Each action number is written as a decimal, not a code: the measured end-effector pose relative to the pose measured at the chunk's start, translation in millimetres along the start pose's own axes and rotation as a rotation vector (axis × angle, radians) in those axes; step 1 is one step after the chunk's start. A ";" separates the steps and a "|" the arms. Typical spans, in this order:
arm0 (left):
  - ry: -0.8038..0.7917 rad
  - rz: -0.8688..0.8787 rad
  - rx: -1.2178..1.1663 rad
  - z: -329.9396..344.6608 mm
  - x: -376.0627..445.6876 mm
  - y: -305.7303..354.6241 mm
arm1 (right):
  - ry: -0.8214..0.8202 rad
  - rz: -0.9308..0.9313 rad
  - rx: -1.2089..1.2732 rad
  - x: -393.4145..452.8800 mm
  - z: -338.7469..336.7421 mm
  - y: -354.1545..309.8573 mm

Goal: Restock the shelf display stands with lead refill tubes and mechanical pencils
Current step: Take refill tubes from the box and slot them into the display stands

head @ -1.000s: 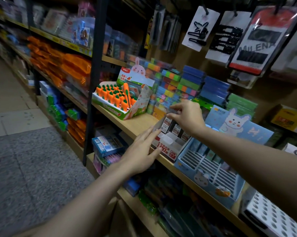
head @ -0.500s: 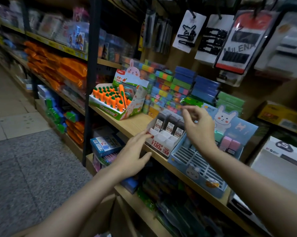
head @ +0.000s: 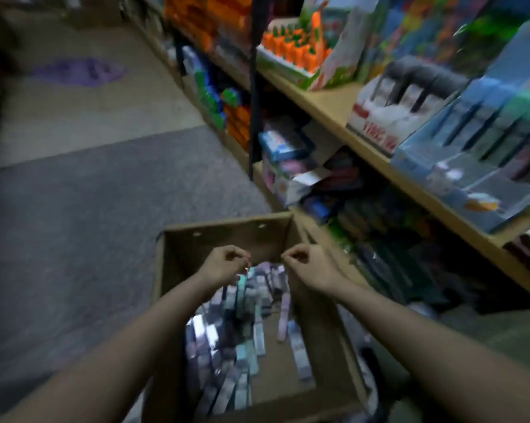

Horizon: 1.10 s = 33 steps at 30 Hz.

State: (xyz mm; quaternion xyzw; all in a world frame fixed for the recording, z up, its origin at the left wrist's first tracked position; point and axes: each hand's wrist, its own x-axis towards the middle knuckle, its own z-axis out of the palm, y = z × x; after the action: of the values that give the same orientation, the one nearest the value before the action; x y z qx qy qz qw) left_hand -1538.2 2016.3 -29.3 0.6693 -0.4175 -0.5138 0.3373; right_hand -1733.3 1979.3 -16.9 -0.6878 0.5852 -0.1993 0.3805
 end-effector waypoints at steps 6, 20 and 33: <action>0.316 -0.332 -0.158 12.6 -7.6 -103.4 | -0.133 0.270 -0.063 -3.6 70.0 47.5; 0.388 -0.420 0.045 50.7 -0.9 -174.2 | -0.263 0.418 -0.177 -3.9 153.2 105.2; 0.258 -0.337 -0.110 64.5 3.6 -179.0 | -0.134 0.628 -0.121 -13.6 160.2 114.3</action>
State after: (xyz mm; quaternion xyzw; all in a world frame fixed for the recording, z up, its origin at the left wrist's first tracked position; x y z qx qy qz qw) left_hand -1562.3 2087.5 -204.2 0.7704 -0.2247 -0.4951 0.3331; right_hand -1695.9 2035.9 -202.2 -0.5065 0.7532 0.0087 0.4196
